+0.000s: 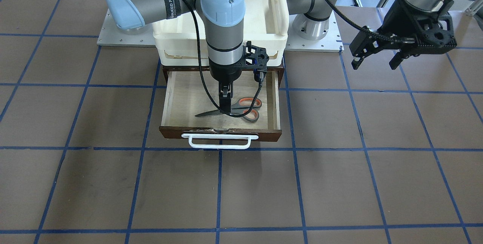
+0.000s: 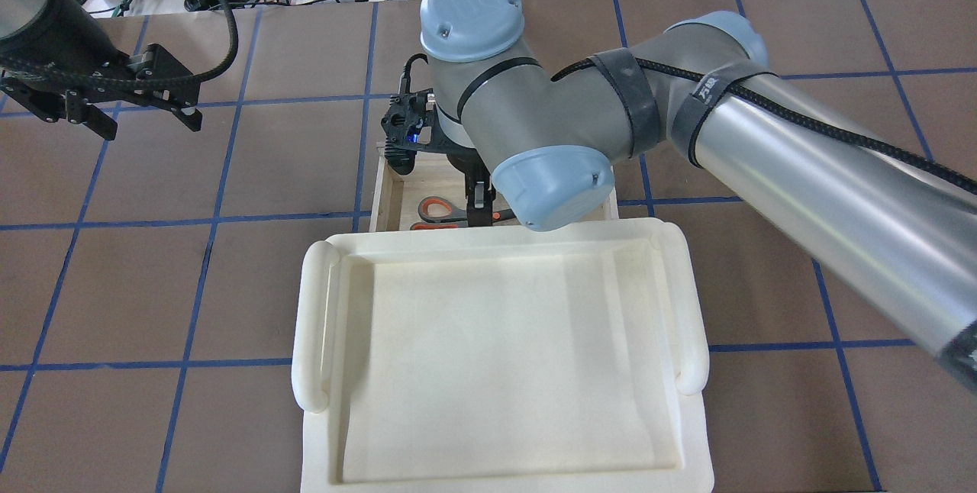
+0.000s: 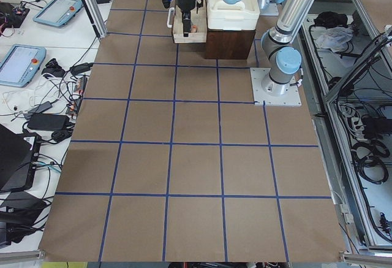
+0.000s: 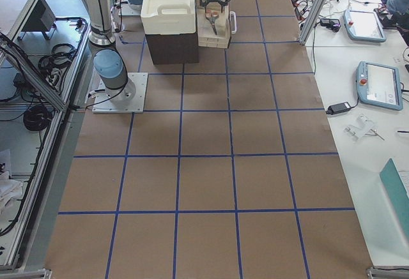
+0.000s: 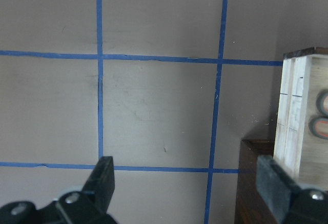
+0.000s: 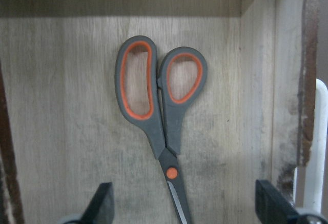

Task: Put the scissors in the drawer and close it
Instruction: 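Lower the scissors into the drawer and open the right gripper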

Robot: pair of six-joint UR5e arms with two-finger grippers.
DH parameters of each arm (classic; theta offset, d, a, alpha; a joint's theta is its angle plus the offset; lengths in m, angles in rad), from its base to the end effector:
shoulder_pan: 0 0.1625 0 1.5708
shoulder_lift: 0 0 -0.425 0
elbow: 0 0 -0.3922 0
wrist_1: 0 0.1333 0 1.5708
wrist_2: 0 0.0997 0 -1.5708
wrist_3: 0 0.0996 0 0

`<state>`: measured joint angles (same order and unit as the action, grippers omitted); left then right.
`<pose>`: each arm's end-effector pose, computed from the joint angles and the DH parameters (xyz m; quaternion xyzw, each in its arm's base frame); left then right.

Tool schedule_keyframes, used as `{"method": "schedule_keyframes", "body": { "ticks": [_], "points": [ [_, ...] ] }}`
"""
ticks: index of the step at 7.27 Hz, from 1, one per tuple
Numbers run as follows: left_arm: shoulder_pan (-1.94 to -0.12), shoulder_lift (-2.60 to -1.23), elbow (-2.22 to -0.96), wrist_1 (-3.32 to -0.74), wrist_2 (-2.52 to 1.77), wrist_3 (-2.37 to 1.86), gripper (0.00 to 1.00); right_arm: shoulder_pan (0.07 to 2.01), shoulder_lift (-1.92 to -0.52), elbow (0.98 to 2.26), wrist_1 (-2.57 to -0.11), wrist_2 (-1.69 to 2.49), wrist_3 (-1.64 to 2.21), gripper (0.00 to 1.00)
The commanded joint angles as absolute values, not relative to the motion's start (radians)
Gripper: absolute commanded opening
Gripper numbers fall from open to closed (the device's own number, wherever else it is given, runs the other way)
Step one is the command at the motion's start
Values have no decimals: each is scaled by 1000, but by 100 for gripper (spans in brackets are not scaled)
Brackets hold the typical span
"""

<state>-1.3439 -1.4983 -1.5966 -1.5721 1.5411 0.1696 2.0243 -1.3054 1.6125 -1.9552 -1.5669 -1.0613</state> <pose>-0.0281 -0.4838 0.5098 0.0283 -0.9992 0.0252 0.0101 0.3797 -0.4740 0.3625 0.6866 -0.7260 0.0375 0.0097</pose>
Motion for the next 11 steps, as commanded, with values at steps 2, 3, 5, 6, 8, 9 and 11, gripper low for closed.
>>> {"method": "schedule_keyframes", "body": {
  "ticks": [2,3,5,6,8,9,11],
  "points": [
    [-1357,-1538,-1589,-1580,1532,156,100,1929,-1399,1609,-1931,-1589,-993,100],
    [-1362,-1561,-1585,-1580,1532,158,100,1872,-1443,1609,-1899,-1585,-970,100],
    [-1414,-1648,-1475,-1572,1539,164,100,1775,-1531,1609,-1898,-1572,-709,100],
    [-1443,-1704,-1419,-1568,1537,167,100,1737,-1555,1609,-1893,-1575,-577,100],
    [-1509,-1822,-1367,-1444,1525,178,100,1689,-1606,1608,-1811,-1586,-387,100],
    [-1567,-1874,-1336,-1440,1526,181,100,1683,-1623,1599,-1754,-1589,-257,100],
    [-1633,-1960,-1321,-1384,1525,178,100,1677,-1621,1520,-1566,-1641,-87,100]
  ]
}}
